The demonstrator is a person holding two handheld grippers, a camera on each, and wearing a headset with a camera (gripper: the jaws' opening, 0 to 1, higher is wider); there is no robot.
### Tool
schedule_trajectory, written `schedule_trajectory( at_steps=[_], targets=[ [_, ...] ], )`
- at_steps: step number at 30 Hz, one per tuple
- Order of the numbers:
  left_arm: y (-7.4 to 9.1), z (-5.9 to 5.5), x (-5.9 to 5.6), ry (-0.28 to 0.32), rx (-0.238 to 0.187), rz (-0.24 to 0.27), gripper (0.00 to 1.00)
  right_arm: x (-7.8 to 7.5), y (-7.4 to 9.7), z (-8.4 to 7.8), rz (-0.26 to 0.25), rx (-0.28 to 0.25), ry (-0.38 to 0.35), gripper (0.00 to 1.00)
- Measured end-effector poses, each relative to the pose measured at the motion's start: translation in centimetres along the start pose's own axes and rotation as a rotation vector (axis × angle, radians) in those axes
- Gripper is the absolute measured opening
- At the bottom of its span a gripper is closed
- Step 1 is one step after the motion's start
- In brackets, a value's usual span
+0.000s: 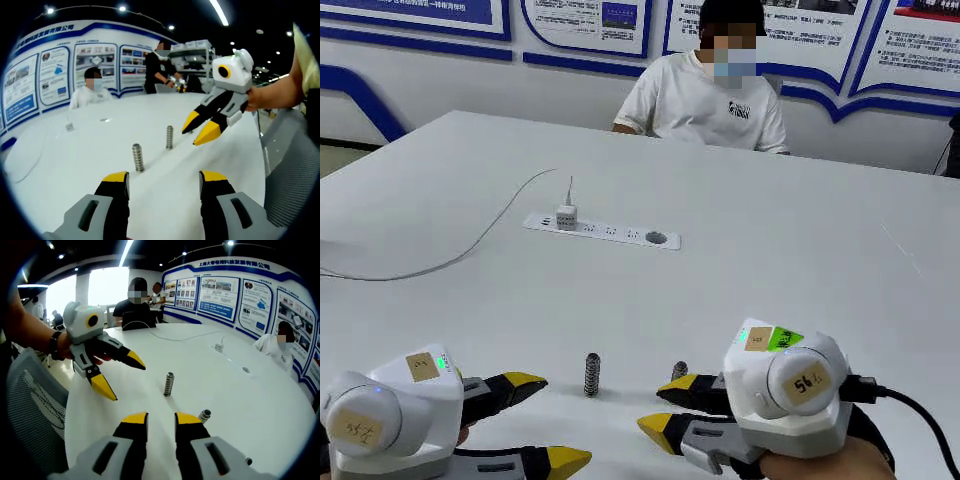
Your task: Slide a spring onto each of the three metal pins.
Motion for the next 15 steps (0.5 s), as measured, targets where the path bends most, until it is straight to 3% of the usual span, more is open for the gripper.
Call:
schedule_trajectory(
  at_steps=[15],
  targets=[
    [0.1, 0.1, -0.3, -0.005, 0.001, -0.001, 0.59, -1.6, 3.3, -2.7, -0.048, -0.006, -0.035, 0.26]
  ],
)
Point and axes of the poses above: the centre of the closed fingertips' face, and the gripper's own axes: y roughly backward along the fingers, x roughly to its left, z roughly out of its top, the point moved 10 cm from there along y, roughly backward along the fingers, and after that the axes turned 10 degrees about x, right-handed, at the moved point
